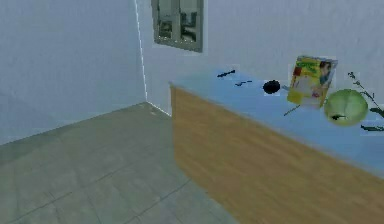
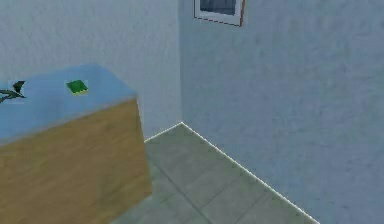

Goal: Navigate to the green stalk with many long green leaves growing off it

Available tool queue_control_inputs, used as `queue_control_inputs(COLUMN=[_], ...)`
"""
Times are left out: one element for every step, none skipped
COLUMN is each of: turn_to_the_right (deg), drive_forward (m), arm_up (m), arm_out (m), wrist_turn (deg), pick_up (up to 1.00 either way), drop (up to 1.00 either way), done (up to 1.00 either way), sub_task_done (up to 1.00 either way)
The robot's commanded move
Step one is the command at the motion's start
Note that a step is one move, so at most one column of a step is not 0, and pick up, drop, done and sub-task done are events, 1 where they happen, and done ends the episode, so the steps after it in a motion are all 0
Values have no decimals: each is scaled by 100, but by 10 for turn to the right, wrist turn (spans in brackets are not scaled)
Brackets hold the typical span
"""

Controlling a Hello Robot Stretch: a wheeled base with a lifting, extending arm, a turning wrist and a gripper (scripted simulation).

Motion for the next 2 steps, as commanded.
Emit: queue_control_inputs(turn_to_the_right=[0, 450], drive_forward=[80, 0], arm_up=[0, 0], arm_out=[0, 0], wrist_turn=[0, 0], pick_up=[0, 0], drop=[0, 0], done=[0, 0], sub_task_done=[0, 0])
